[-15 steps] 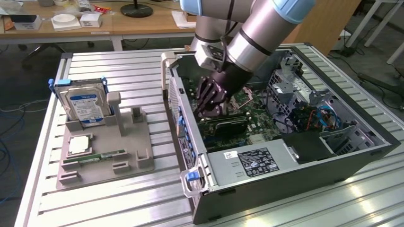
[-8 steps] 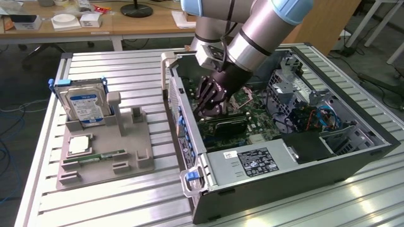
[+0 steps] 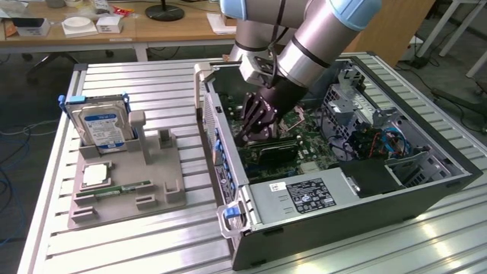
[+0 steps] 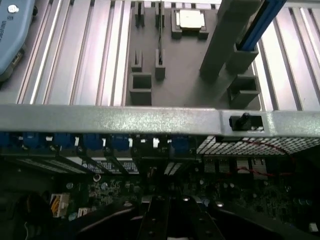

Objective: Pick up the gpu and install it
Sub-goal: 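Press down on the gpu until it lock into place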

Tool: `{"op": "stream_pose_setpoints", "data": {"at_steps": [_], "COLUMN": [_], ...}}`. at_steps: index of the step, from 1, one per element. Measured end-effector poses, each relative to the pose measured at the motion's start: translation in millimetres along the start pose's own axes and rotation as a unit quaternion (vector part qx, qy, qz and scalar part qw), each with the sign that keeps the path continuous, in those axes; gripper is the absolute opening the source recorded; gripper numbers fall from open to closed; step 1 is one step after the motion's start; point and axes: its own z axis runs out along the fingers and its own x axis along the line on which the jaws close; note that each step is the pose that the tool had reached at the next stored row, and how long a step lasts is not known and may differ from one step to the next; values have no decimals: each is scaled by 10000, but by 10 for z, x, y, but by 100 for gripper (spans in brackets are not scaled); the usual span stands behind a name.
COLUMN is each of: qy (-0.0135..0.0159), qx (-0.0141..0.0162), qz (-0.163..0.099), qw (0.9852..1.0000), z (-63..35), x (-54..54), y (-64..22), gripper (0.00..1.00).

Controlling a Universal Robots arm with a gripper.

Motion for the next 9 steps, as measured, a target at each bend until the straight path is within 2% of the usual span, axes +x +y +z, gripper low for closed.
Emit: {"op": "stream_pose_setpoints", "data": {"at_steps": [2, 4, 7, 8, 9], "qy": [10, 17, 27, 30, 32], "qx": [156, 341, 587, 661, 721], "qz": [-23, -40, -62, -69, -74], "qw": [9999, 9994, 9983, 9978, 9974], "z": [2, 3, 6, 7, 9], "x": [0, 0, 0, 0, 0], "y": [-1, 0, 4, 6, 12], "gripper": [10, 10, 10, 10, 10]}}
